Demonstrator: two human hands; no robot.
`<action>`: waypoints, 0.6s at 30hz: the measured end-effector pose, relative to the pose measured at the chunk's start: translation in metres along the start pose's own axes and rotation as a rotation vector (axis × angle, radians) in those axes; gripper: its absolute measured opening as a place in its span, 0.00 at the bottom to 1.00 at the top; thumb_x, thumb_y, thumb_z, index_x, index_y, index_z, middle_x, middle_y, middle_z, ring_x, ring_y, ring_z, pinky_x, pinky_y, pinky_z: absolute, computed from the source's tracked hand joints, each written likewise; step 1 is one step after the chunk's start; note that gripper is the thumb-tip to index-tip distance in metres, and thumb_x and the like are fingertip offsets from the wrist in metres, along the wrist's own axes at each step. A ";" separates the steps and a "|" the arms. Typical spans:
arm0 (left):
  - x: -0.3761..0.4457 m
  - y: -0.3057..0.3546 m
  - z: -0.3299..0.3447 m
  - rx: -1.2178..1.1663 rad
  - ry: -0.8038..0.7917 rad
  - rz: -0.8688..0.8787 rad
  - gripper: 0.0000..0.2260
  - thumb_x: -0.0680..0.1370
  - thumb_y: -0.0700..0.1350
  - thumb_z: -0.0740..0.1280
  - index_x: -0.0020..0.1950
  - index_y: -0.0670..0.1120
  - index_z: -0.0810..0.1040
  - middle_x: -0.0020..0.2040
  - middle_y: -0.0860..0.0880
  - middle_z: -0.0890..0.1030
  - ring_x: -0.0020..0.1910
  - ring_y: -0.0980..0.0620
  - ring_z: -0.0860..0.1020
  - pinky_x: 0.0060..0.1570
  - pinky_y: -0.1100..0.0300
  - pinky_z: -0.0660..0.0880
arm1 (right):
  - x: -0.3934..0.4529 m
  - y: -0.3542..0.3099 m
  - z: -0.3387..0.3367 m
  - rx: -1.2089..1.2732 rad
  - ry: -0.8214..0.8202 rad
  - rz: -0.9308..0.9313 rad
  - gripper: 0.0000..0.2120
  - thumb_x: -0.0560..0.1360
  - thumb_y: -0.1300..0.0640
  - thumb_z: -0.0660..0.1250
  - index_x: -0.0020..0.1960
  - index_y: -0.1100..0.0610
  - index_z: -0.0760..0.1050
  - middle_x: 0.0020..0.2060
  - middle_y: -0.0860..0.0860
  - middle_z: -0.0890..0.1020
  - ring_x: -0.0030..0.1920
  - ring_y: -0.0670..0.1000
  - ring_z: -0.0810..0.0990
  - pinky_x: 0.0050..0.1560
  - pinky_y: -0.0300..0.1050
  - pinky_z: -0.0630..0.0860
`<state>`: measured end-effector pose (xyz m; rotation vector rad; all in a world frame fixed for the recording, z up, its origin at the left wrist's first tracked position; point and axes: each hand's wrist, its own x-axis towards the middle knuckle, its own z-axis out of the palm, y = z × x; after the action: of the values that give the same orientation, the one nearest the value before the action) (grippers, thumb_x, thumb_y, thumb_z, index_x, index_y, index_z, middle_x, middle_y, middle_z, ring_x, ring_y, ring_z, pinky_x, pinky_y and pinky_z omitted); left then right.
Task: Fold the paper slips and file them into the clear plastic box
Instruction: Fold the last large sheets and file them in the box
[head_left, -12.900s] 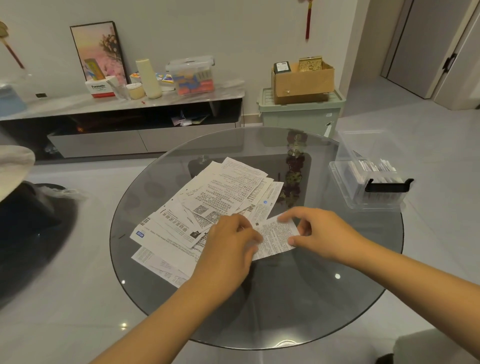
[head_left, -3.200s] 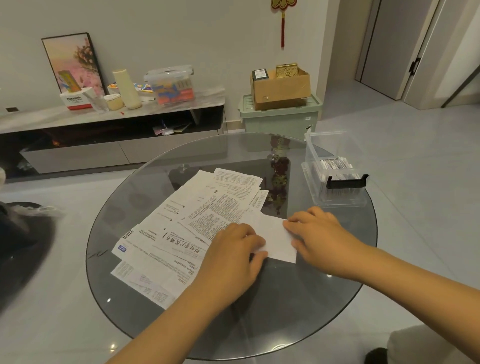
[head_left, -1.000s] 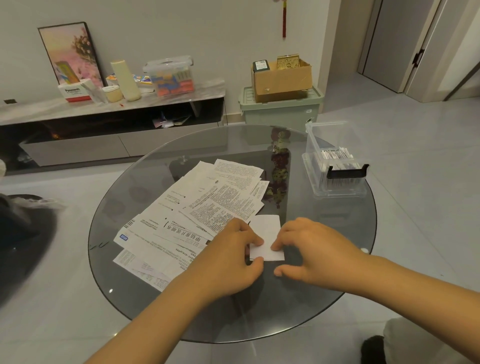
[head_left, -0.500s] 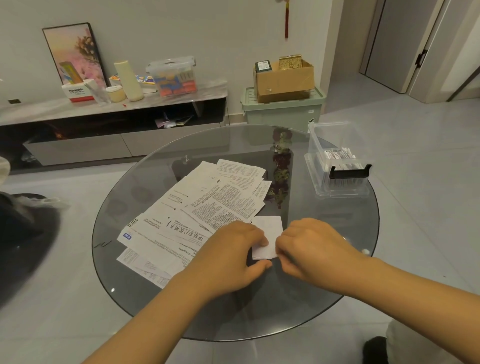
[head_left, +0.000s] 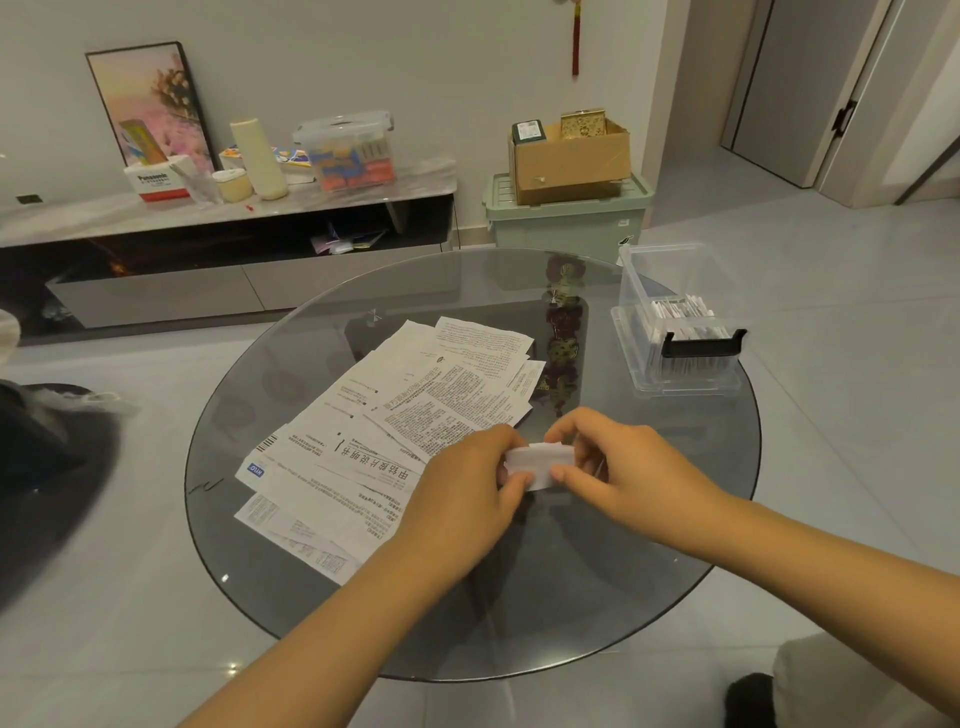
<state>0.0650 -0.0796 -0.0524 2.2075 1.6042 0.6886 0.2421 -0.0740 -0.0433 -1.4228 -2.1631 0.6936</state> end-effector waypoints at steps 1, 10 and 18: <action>0.002 0.000 0.001 -0.018 -0.004 -0.015 0.08 0.76 0.47 0.66 0.55 0.53 0.74 0.39 0.57 0.73 0.39 0.58 0.71 0.38 0.66 0.63 | 0.001 0.001 0.002 -0.003 0.015 0.013 0.10 0.75 0.54 0.66 0.56 0.49 0.71 0.36 0.44 0.76 0.37 0.43 0.76 0.43 0.42 0.75; 0.008 -0.003 0.008 -0.040 -0.014 -0.039 0.21 0.76 0.43 0.68 0.67 0.52 0.67 0.60 0.54 0.67 0.48 0.58 0.72 0.48 0.65 0.66 | 0.011 0.010 0.014 -0.208 0.122 -0.026 0.15 0.74 0.54 0.68 0.60 0.48 0.72 0.46 0.44 0.73 0.49 0.48 0.72 0.49 0.45 0.73; 0.014 -0.015 0.004 0.184 -0.090 0.147 0.17 0.75 0.55 0.67 0.62 0.52 0.77 0.59 0.56 0.76 0.59 0.55 0.70 0.57 0.60 0.58 | 0.012 0.013 0.009 -0.446 -0.017 -0.235 0.15 0.77 0.47 0.62 0.60 0.51 0.78 0.56 0.45 0.78 0.59 0.50 0.69 0.59 0.46 0.66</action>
<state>0.0588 -0.0620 -0.0607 2.4706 1.5268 0.4891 0.2415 -0.0598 -0.0573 -1.3290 -2.5521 0.1409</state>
